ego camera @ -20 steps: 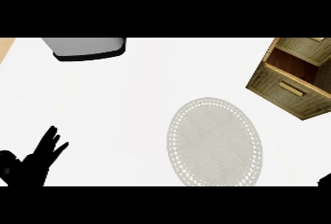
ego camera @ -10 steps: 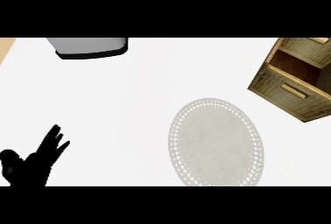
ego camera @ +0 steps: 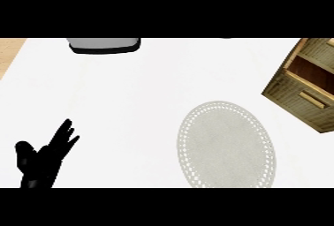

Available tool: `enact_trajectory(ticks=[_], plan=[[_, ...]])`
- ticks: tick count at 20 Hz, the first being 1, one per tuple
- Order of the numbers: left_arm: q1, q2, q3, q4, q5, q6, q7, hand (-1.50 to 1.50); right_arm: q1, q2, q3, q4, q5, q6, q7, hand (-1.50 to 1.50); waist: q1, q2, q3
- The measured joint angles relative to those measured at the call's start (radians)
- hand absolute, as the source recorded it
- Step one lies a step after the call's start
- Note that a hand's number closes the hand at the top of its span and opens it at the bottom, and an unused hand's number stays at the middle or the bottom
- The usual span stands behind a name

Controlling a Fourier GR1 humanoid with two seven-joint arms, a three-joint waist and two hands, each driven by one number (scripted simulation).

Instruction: Pick the croissant from the placemat and place it in the basket

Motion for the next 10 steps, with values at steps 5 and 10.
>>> enact_trajectory(ticks=[5,10], plan=[[-0.048,-0.009,-0.022,0.019,-0.02,-0.011,0.012,0.0,-0.06,-0.113,-0.007,0.147,-0.076,0.049,0.086,1.5,0.046,0.007,0.002],[-0.089,-0.018,-0.035,0.037,-0.025,-0.028,0.02,0.0,-0.11,-0.16,0.071,0.2,-0.075,0.012,0.081,1.5,0.086,0.016,0.003]])
